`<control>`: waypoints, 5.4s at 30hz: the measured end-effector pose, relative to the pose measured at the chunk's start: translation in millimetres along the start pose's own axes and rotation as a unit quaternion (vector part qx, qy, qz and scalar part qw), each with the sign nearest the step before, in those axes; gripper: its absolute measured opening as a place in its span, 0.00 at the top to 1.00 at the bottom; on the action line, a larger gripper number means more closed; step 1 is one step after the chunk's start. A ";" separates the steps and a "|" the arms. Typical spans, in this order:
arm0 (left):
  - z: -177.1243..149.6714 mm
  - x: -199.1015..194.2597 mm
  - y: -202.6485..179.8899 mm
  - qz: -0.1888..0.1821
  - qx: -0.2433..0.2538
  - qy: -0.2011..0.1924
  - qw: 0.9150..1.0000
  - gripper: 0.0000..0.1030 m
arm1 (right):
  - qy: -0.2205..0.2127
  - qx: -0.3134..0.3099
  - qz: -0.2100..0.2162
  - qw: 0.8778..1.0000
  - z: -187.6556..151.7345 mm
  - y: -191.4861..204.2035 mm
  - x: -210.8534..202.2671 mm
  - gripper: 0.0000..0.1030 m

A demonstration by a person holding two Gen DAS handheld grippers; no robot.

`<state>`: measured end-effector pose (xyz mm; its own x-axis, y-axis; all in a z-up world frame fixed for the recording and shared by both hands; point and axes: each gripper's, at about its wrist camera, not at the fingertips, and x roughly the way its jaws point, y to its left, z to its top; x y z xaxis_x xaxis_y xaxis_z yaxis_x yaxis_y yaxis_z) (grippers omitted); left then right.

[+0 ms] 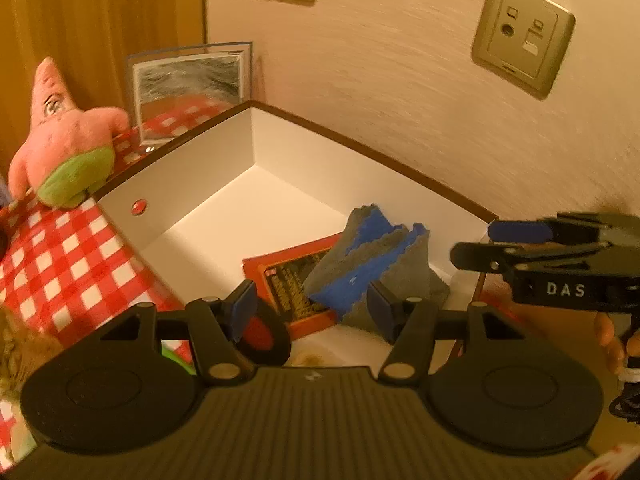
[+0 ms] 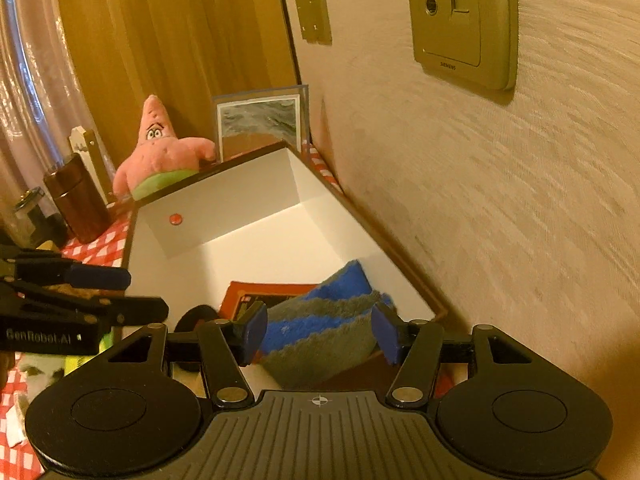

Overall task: Organize soft objects
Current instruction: 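Carry the grey-blue towel with the right tool into the brown box and release, then move the right tool to the grey-and-blue striped knit sock and grasp it, then lift the striped sock with the right tool while the left tool grasps the clear cotton-swab packet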

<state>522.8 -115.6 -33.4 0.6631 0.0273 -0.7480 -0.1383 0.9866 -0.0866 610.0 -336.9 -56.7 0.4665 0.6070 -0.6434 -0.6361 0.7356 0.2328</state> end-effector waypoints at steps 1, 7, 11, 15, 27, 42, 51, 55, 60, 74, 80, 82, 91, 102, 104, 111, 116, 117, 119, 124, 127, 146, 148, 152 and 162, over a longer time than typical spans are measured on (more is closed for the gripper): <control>-1.9 -4.7 3.1 -0.002 -0.004 -0.001 1.000 0.43 | 0.001 0.002 0.002 1.000 -1.7 1.4 -2.2 0.44; -18.0 -35.5 14.9 -0.005 -0.014 -0.011 1.000 0.43 | -0.008 0.011 0.010 1.000 -11.2 12.6 -22.1 0.44; -36.2 -58.4 22.3 -0.007 -0.020 -0.014 1.000 0.43 | -0.020 0.027 0.013 0.999 -20.3 21.1 -38.9 0.44; -56.8 -80.7 30.8 -0.007 -0.026 -0.016 1.000 0.43 | -0.036 0.039 0.019 0.998 -31.0 33.3 -57.9 0.44; -112.0 -134.1 64.1 -0.003 -0.045 -0.009 0.999 0.43 | -0.023 0.041 0.046 0.998 -59.9 91.4 -84.7 0.44; -189.4 -190.7 135.9 0.045 -0.091 0.011 0.995 0.43 | 0.046 0.013 0.080 0.996 -113.5 189.7 -63.8 0.44; -234.9 -219.1 183.7 0.088 -0.126 0.020 0.988 0.43 | 0.085 -0.024 0.101 0.991 -138.1 245.3 -36.5 0.44; -249.1 -225.1 196.7 0.097 -0.128 0.025 0.987 0.43 | 0.095 -0.039 0.104 0.989 -146.0 264.5 -28.0 0.44; -260.8 -224.5 205.6 0.099 -0.120 0.027 0.987 0.42 | 0.107 -0.050 0.098 0.988 -156.4 281.4 -16.5 0.44; -269.6 -200.3 215.5 0.074 -0.094 0.038 0.992 0.38 | 0.121 -0.077 0.051 0.988 -176.9 286.8 3.6 0.44; -271.2 -188.7 214.6 0.065 -0.083 0.040 0.994 0.35 | 0.129 -0.084 0.055 0.987 -177.8 288.1 13.2 0.43; -271.9 -184.7 213.7 0.064 -0.082 0.044 0.994 0.35 | 0.131 -0.091 0.051 0.986 -178.9 287.4 16.9 0.42; -272.0 -172.9 211.7 0.061 -0.076 0.055 0.994 0.35 | 0.152 -0.103 0.027 0.983 -188.9 271.3 40.7 0.24; -271.2 -161.7 207.8 0.057 -0.063 0.065 0.994 0.35 | 0.155 -0.158 0.040 0.974 -206.7 293.4 46.2 0.17; -270.4 -160.0 207.0 0.055 -0.061 0.065 0.994 0.35 | 0.156 -0.164 0.039 0.973 -207.3 294.4 46.7 0.20; -268.9 -155.8 205.8 0.056 -0.055 0.065 0.995 0.35 | 0.147 -0.174 0.063 0.972 -203.6 294.8 41.7 0.69; -266.3 -150.3 205.1 0.063 -0.041 0.061 0.995 0.35 | 0.143 -0.174 0.075 0.971 -199.7 298.4 37.7 0.75; -265.6 -148.5 204.9 0.066 -0.036 0.060 0.995 0.35 | 0.141 -0.170 0.076 0.972 -198.0 298.3 36.8 0.75; -264.8 -144.5 204.0 0.067 -0.023 0.058 0.996 0.34 | 0.139 -0.159 0.076 0.975 -194.4 296.9 36.0 0.75; -264.5 -128.6 204.9 0.072 0.006 0.063 0.995 0.34 | 0.138 -0.117 0.081 0.980 -183.6 290.4 36.3 0.75; -264.5 -119.7 208.3 0.071 0.015 0.063 0.995 0.29 | 0.139 -0.101 0.082 0.982 -180.1 287.6 36.5 0.75; -265.9 -98.2 216.9 0.039 0.060 0.052 0.996 0.33 | 0.147 -0.071 0.065 0.985 -182.3 279.9 32.0 0.75; -265.9 -101.2 216.9 0.041 0.062 0.049 0.996 0.34 | 0.145 -0.071 0.065 0.985 -181.6 280.6 31.0 0.75; -264.1 -113.7 218.2 0.042 0.058 0.039 0.997 0.34 | 0.140 -0.071 0.068 0.985 -180.7 280.5 26.4 0.75; -252.6 -152.3 221.0 0.057 0.066 0.017 0.996 0.34 | 0.126 -0.072 0.084 0.986 -175.6 278.5 5.1 0.75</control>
<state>205.4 57.6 -104.8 0.6229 0.1370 -0.7702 -0.1121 0.9900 0.0854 327.3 -181.7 -123.2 0.1903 0.6097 -0.7695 -0.7804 0.5695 0.2581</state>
